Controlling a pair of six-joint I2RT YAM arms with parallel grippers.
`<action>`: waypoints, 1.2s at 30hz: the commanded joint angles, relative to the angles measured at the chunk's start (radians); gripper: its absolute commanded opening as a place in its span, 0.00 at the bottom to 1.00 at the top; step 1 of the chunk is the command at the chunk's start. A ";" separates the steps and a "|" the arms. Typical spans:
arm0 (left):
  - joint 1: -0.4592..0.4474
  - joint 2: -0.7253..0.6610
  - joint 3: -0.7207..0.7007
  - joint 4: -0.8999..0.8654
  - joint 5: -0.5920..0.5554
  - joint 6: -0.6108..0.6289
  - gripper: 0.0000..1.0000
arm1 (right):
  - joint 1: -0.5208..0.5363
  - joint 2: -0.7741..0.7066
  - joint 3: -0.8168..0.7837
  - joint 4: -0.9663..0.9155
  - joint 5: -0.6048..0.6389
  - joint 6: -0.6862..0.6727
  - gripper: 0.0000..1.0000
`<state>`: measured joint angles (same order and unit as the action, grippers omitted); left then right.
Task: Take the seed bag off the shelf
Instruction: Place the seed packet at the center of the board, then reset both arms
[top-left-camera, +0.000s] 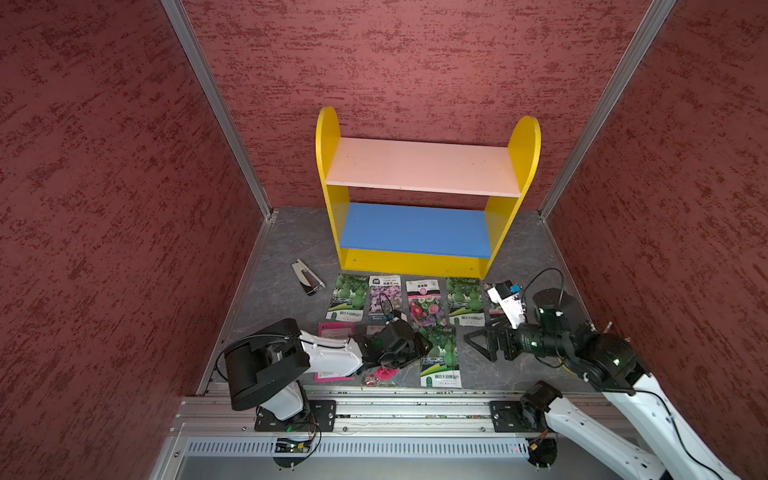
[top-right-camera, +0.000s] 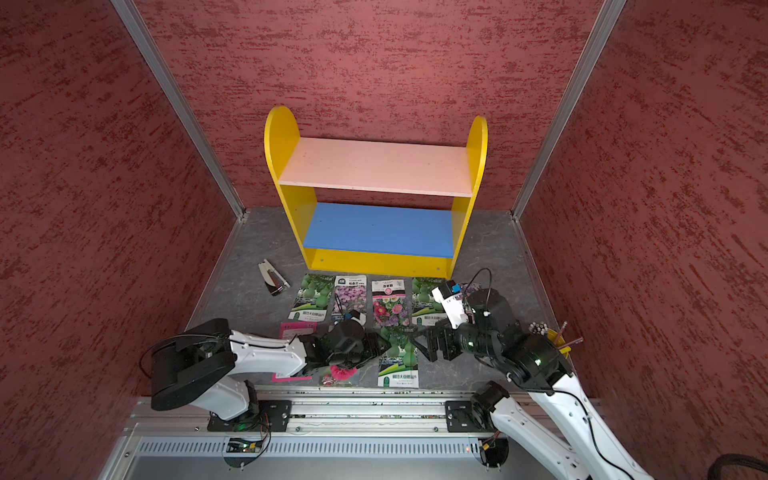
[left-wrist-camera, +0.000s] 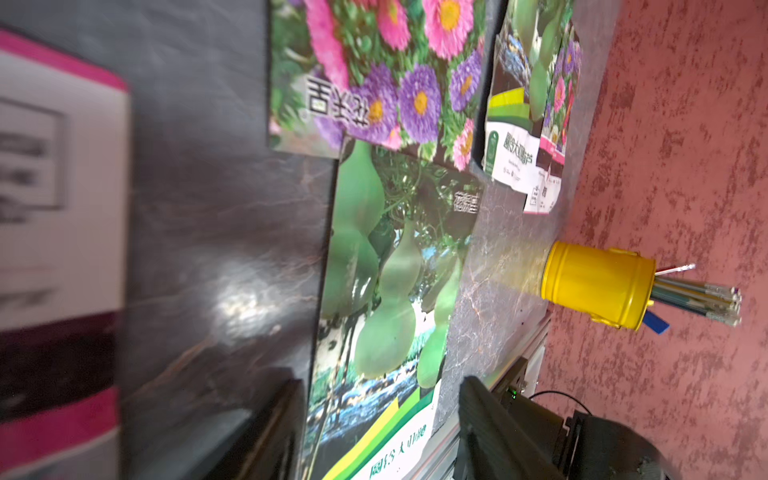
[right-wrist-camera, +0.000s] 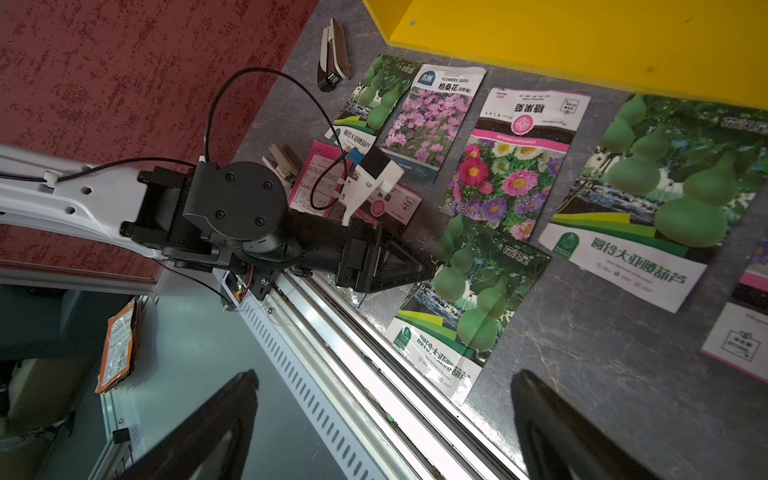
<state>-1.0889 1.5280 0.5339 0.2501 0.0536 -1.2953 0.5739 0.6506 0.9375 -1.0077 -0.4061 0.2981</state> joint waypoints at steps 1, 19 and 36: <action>0.000 -0.049 0.027 -0.187 -0.070 0.030 0.73 | -0.003 -0.012 -0.009 0.007 0.016 0.007 0.99; 0.109 -0.294 0.289 -0.500 0.015 0.522 1.00 | -0.004 0.019 -0.102 0.196 -0.063 0.035 0.98; 0.426 -0.447 0.404 -0.746 -0.119 0.864 1.00 | -0.004 0.088 -0.207 0.521 0.221 0.018 0.98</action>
<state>-0.7025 1.1149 0.9077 -0.4202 -0.0113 -0.5247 0.5739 0.7391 0.7490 -0.6239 -0.2878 0.3248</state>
